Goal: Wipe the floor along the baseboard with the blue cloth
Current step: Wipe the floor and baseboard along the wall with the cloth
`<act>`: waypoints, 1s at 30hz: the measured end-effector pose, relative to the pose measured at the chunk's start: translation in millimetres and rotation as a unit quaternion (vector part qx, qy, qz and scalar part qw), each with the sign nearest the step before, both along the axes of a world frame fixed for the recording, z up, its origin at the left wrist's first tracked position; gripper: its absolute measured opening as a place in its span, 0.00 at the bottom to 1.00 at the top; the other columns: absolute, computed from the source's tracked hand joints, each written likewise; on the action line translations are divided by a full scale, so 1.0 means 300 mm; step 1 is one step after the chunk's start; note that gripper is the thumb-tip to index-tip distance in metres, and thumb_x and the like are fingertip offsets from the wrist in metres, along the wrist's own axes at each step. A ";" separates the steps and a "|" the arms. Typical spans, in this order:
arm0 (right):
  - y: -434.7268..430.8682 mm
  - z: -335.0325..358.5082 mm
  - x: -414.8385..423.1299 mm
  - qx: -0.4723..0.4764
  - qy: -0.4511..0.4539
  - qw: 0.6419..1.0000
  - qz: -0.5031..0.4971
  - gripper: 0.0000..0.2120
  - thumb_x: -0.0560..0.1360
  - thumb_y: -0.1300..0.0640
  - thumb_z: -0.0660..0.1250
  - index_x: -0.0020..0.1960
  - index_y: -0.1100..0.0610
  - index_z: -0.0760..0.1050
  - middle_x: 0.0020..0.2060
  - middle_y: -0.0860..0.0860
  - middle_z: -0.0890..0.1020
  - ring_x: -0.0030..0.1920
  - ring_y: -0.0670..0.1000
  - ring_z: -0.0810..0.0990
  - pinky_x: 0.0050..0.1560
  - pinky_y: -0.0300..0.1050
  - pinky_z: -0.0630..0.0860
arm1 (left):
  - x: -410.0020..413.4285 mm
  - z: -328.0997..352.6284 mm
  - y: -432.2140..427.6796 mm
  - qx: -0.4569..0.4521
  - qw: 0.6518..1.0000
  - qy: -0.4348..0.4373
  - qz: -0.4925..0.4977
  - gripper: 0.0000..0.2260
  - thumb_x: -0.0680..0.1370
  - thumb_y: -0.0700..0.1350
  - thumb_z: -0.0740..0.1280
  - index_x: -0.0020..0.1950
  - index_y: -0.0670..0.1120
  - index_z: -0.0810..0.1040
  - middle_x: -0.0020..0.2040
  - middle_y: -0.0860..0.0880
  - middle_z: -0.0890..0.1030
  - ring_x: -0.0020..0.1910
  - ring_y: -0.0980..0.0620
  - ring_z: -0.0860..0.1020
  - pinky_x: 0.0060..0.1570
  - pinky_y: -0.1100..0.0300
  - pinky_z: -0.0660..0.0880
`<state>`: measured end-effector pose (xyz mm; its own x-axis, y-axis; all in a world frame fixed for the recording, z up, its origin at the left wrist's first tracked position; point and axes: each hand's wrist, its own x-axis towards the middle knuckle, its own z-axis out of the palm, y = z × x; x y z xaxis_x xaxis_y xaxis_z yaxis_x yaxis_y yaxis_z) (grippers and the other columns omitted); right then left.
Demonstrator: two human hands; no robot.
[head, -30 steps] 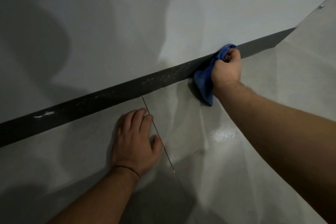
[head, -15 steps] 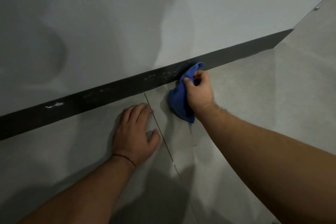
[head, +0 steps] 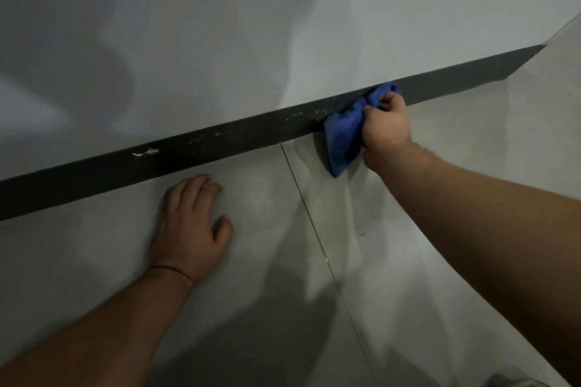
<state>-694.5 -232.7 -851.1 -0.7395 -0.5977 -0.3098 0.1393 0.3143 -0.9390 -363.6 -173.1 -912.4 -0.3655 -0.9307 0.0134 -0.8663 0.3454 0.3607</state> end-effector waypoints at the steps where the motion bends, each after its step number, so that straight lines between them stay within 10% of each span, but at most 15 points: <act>1: -0.007 0.007 0.025 -0.005 0.011 1.000 0.007 0.13 0.79 0.67 0.63 0.60 0.54 0.72 0.54 0.54 0.81 0.54 0.54 0.82 0.57 0.49 0.81 | -0.002 -0.003 -0.003 -0.004 1.000 -0.008 -0.004 0.27 0.74 0.53 0.60 0.69 0.41 0.76 0.71 0.40 0.75 0.69 0.38 0.71 0.73 0.41 0.68; 16: -0.003 -0.042 0.190 -0.046 0.081 0.995 -0.029 0.07 0.75 0.72 0.64 0.50 0.64 0.73 0.49 0.68 0.81 0.45 0.53 0.77 0.55 0.46 0.77 | 0.008 -0.009 -0.011 -0.006 0.999 -0.034 -0.005 0.26 0.74 0.53 0.61 0.69 0.44 0.75 0.72 0.43 0.74 0.69 0.38 0.70 0.72 0.40 0.68; 30: 0.009 -0.070 0.370 0.001 0.148 0.983 0.105 0.11 0.73 0.66 0.65 0.47 0.51 0.80 0.44 0.49 0.84 0.49 0.49 0.83 0.57 0.48 0.80 | 0.006 -0.003 -0.012 -0.002 0.999 -0.033 -0.006 0.27 0.73 0.53 0.62 0.69 0.43 0.75 0.71 0.41 0.74 0.69 0.38 0.71 0.72 0.39 0.68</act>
